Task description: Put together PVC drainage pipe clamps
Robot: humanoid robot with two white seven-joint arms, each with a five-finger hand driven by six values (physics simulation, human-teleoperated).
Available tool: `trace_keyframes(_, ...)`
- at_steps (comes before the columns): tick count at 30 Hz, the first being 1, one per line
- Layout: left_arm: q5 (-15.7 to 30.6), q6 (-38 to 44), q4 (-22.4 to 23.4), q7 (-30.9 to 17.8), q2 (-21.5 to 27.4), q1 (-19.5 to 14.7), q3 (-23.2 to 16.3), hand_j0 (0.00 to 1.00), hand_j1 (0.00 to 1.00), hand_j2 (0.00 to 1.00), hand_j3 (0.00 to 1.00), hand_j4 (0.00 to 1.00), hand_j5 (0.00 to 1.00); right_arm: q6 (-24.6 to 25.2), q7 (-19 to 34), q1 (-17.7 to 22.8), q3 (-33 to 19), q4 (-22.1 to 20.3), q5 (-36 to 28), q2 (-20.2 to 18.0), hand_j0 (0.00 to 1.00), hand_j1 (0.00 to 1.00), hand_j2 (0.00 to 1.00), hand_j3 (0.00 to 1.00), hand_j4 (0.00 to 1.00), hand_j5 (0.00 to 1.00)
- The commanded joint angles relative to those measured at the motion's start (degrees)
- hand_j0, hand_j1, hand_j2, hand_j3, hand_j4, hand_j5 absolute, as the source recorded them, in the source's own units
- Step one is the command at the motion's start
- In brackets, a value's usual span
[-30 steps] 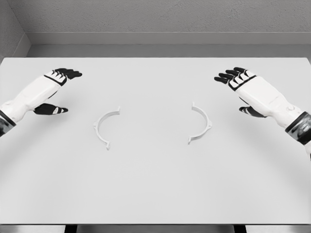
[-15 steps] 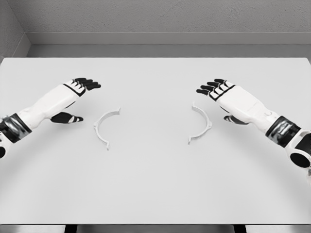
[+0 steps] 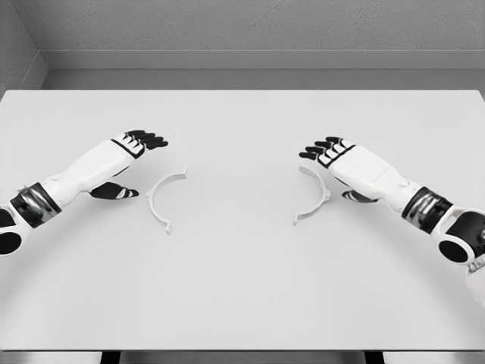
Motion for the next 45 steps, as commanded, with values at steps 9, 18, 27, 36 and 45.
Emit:
trace_keyframes(9, 0.3, 0.0, 1.7, 0.0, -0.8, 0.0, -0.1, 1.00, 1.00, 1.00, 1.00, 1.00, 1.00, 0.0, 0.0, -1.4, 1.0, 2.3, 0.6, 1.5, 1.00, 1.00, 1.00, 1.00, 1.00, 1.00)
trace_keyframes(18, 0.3, 0.0, 1.6, 0.0, -2.1, -0.1, -0.4, 1.00, 1.00, 1.00, 1.00, 1.00, 1.00, 0.4, 0.1, -1.8, 1.9, 2.2, 0.6, 2.4, 1.00, 1.00, 1.00, 1.00, 1.00, 1.00)
trace_keyframes(27, 0.3, 0.0, 1.4, 0.0, -3.6, 0.2, -0.4, 1.00, 1.00, 1.00, 1.00, 1.00, 1.00, 0.5, 1.6, -2.5, 2.8, 2.2, 0.7, 3.1, 1.00, 1.00, 1.00, 1.00, 1.00, 1.00)
trace_keyframes(36, 1.0, 0.0, 0.8, 0.1, -4.7, 0.3, -0.4, 1.00, 1.00, 1.00, 1.00, 1.00, 1.00, 1.2, 1.6, -3.2, 3.5, 2.0, 0.7, 3.9, 1.00, 1.00, 1.00, 1.00, 1.00, 1.00)
trace_keyframes(45, 1.1, 0.0, 0.7, 0.1, -7.6, 0.4, -0.4, 1.00, 1.00, 1.00, 1.00, 1.00, 1.00, 1.3, 1.6, -4.4, 5.2, 3.1, 0.7, 4.6, 1.00, 1.00, 1.00, 1.00, 1.00, 1.00)
